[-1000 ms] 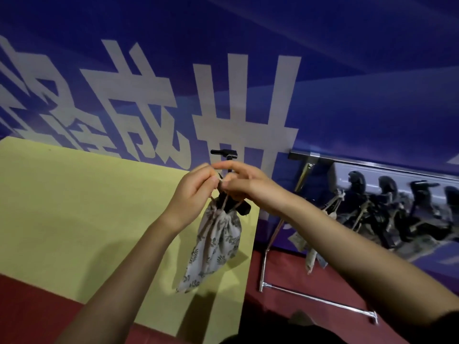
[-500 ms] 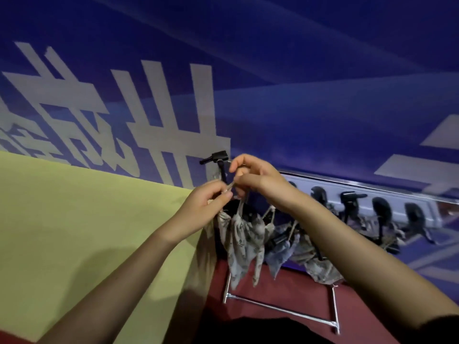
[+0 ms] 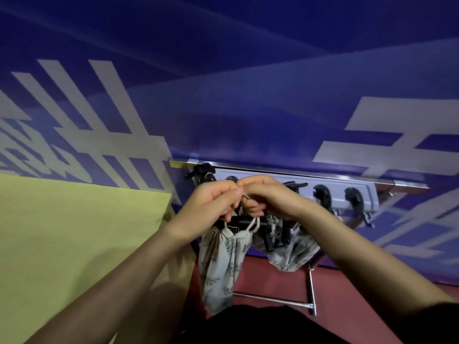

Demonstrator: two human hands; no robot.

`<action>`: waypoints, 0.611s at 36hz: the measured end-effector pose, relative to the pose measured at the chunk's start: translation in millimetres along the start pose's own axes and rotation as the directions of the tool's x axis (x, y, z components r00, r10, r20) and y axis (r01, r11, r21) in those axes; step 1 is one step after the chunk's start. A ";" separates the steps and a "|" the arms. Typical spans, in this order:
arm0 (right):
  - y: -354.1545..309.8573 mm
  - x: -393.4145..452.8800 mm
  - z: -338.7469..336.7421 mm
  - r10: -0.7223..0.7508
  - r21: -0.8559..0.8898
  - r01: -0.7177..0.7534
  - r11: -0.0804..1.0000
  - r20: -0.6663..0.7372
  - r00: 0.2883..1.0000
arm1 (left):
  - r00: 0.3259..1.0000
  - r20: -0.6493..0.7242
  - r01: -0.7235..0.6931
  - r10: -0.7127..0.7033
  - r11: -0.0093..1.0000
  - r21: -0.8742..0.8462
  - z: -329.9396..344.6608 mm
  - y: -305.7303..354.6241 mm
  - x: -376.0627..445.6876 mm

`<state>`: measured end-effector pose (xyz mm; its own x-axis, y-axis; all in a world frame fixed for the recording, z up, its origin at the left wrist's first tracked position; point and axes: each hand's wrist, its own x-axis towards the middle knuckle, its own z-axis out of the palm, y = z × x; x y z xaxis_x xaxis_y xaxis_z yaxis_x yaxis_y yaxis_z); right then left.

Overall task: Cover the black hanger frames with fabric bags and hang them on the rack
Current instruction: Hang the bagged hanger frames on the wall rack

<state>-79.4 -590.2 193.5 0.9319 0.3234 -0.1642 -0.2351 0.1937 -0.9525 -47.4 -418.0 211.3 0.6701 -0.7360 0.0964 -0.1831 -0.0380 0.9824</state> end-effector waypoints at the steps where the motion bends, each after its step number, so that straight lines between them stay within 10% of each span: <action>1: 3.5 -2.2 -1.8 0.002 -0.007 -0.003 1.000 -0.029 1.000 | 1.000 0.010 0.006 -0.006 1.000 -0.006 7.0 -0.7 1.9; 22: 32.9 -168.4 -83.7 -0.053 0.391 0.160 0.906 -0.270 0.961 | 0.920 0.381 0.209 -0.094 0.939 -0.273 176.3 -3.9 57.5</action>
<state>-221.0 -715.7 168.3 0.9830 0.0508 -0.1762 -0.1719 0.5893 -0.7894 -135.0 -579.3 184.8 0.3594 -0.9310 -0.0644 0.1645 -0.0047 0.9864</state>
